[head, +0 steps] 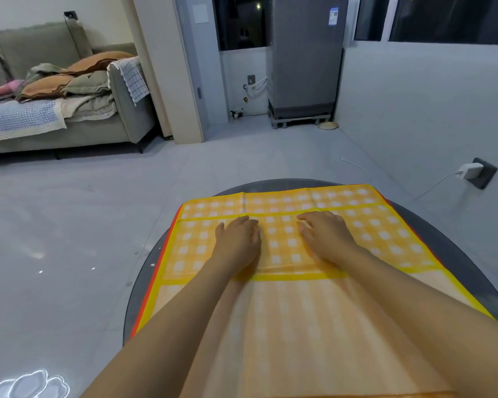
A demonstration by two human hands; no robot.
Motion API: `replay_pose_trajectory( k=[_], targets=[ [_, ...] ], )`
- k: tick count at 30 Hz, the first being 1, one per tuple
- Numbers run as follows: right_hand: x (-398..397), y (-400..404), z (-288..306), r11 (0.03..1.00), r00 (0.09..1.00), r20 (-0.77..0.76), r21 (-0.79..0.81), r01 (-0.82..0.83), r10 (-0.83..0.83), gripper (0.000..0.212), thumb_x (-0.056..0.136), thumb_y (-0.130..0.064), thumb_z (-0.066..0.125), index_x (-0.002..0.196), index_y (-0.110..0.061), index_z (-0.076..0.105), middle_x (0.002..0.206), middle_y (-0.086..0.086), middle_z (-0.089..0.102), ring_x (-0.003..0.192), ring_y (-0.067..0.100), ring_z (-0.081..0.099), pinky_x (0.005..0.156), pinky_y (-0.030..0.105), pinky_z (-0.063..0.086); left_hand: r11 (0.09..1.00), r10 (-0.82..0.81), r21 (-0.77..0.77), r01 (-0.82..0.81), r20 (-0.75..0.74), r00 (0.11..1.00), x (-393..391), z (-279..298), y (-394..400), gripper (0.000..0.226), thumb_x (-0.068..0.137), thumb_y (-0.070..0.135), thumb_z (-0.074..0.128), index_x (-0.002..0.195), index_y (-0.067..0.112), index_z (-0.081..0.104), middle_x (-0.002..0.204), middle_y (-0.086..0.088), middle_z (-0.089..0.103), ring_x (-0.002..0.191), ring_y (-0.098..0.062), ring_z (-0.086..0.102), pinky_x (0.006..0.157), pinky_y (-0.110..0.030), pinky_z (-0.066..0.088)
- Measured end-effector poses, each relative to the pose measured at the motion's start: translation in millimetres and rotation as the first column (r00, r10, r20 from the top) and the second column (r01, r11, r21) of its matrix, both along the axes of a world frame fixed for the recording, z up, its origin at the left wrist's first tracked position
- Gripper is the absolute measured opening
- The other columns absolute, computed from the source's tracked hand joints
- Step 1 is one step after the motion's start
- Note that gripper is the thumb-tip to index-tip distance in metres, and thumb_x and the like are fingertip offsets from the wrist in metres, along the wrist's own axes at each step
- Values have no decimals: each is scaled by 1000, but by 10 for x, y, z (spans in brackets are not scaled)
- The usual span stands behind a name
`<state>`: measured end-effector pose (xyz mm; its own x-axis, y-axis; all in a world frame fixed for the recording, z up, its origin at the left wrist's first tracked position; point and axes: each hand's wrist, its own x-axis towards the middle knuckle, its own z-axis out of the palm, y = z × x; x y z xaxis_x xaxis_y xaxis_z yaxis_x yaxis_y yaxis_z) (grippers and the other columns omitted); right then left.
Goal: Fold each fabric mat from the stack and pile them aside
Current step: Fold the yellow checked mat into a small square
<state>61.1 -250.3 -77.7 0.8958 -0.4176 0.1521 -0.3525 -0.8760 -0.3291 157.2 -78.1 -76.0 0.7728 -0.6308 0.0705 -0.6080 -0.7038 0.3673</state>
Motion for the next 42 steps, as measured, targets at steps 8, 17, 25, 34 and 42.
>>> replay_pose_trajectory(
  k=[8,17,25,34,42],
  targets=[
    [345,-321,-185,994,998,9,-87,65,-65,34,97,-33,41,128,-22,50,134,0,48,125,25,36,102,36,24,996,75,-48,-71,89,993,406,-153,-310,38,99,29,38,133,18,50,134,-7,47,128,-25,38,109,-41,19],
    [231,-266,-66,993,990,82,35,110,-112,11,92,-26,49,95,-22,59,110,0,54,112,23,38,94,33,23,968,94,-232,-97,-24,995,281,-8,-177,17,92,20,55,99,14,69,99,-5,55,108,-26,48,88,-32,37],
    [-357,-34,748,1000,965,264,6,9,-10,13,92,-25,53,91,-20,64,97,-7,65,106,17,45,92,26,14,967,44,-256,-14,109,993,-198,792,198,14,90,27,60,91,19,72,96,0,69,94,-20,61,78,-31,45],
    [-1403,474,1280,978,960,205,-126,-169,192,8,91,-31,56,83,-29,56,82,-13,60,95,13,47,99,25,20,983,-55,-164,88,197,979,-1013,1313,855,6,85,35,66,83,32,71,78,17,62,81,-9,59,74,-30,48],
    [-2110,827,983,954,955,-9,-42,-298,298,8,92,-33,52,85,-32,53,90,-16,60,88,5,52,77,25,44,975,-214,-38,217,66,975,-1635,940,1291,8,85,35,65,87,32,73,75,24,56,74,0,54,75,-25,47]
  ],
)
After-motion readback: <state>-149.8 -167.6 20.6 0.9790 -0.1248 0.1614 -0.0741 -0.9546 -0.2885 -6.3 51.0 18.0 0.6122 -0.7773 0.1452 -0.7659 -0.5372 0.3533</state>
